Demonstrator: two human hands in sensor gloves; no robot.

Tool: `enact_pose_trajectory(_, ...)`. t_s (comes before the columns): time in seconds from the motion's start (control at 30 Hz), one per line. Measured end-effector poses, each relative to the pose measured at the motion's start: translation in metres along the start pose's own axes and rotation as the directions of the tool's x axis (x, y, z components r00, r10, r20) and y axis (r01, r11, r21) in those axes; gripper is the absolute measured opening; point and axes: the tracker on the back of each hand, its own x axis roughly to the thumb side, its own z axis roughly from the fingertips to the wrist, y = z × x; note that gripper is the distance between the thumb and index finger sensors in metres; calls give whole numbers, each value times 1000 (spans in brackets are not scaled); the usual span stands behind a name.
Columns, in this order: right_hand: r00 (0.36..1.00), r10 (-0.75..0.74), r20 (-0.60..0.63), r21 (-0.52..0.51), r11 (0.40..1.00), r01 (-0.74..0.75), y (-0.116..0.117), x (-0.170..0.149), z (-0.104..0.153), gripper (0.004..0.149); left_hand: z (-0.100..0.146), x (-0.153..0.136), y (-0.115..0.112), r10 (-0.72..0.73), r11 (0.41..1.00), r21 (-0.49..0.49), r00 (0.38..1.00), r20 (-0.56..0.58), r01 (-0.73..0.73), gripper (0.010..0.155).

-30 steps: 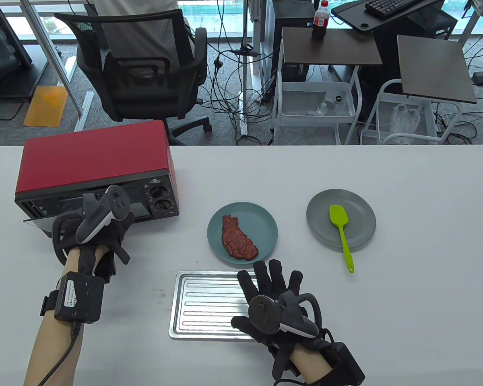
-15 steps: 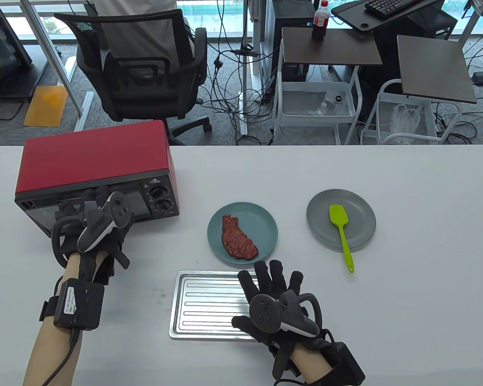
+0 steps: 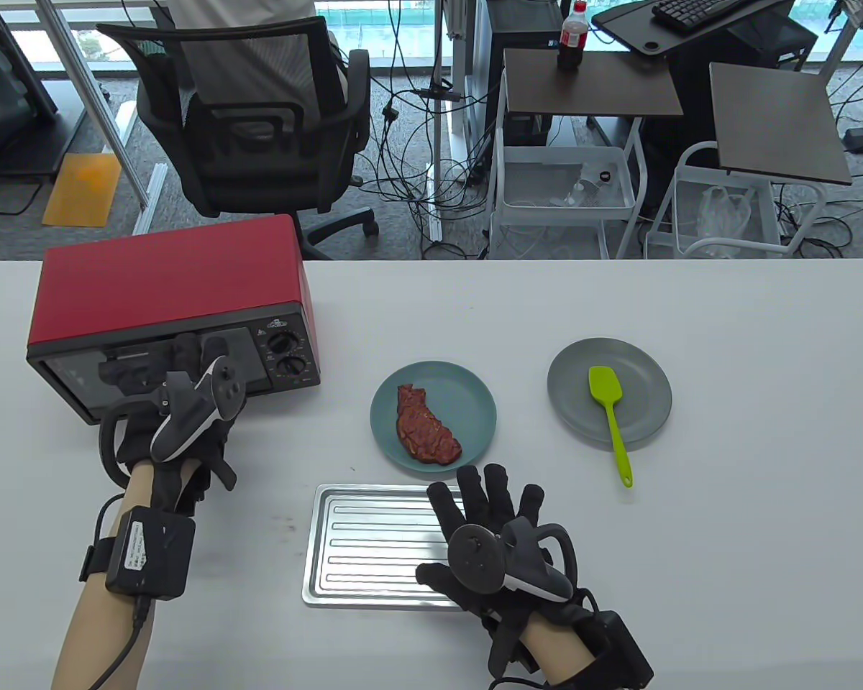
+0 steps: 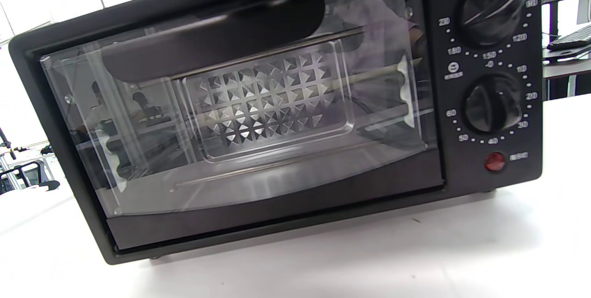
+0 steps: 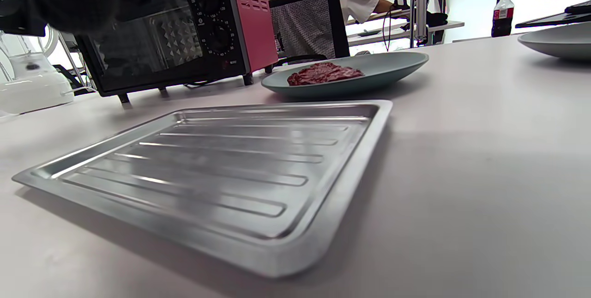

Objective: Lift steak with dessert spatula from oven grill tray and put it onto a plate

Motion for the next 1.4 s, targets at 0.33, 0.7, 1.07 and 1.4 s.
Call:
enact_pose_trajectory(0.33, 1000, 4, -6, -12, 1000, -4, 0, 0, 1, 95, 19, -3, 8, 31, 999, 15, 999, 14, -31, 76)
enact_pose_trajectory(0.7, 998, 12, -61, -99, 995, -18, -5, -4, 6, 97, 59, -9, 34, 137, 988, 60, 988, 64, -141, 79)
enact_pose_trajectory(1.07, 994, 12, -112, -171, 985, -32, -10, -9, 10, 98, 100, -14, 37, 201, 977, 49, 970, 138, -209, 82)
enact_pose_trajectory(1.4, 990, 50, -128, -194, 978, -75, -13, -7, 14, 100, 132, -12, 20, 232, 972, -28, 947, 223, -232, 87)
